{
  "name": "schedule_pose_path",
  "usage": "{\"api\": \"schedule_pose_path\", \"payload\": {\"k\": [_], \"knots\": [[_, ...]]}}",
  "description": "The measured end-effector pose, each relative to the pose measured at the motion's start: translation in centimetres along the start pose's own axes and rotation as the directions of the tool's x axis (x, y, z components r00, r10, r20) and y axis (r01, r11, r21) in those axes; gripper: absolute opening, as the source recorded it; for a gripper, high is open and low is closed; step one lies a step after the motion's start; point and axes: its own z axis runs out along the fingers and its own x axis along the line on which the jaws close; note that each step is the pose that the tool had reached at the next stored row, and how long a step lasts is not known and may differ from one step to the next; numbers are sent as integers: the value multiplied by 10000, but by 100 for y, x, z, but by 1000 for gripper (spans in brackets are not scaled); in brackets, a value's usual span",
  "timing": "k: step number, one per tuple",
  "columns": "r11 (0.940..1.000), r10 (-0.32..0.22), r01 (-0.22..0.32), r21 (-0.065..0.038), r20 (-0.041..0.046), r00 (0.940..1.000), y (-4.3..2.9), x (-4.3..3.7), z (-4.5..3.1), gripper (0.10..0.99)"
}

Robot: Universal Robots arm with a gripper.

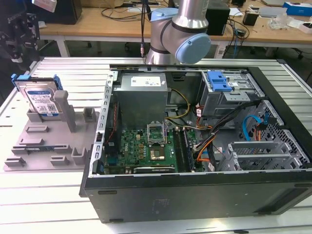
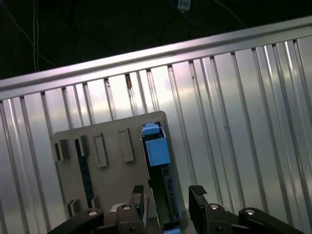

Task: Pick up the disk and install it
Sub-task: 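Pick up the disk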

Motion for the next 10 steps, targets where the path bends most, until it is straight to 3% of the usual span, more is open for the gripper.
{"api": "schedule_pose_path", "payload": {"k": [6,8,10], "knots": [[9999,-166,166,13,-36,9999,5,-1,3,498],[9993,-366,366,112,-25,9993,6,-1,6,498],[9977,-668,668,117,-35,9978,6,-1,8,498]]}}
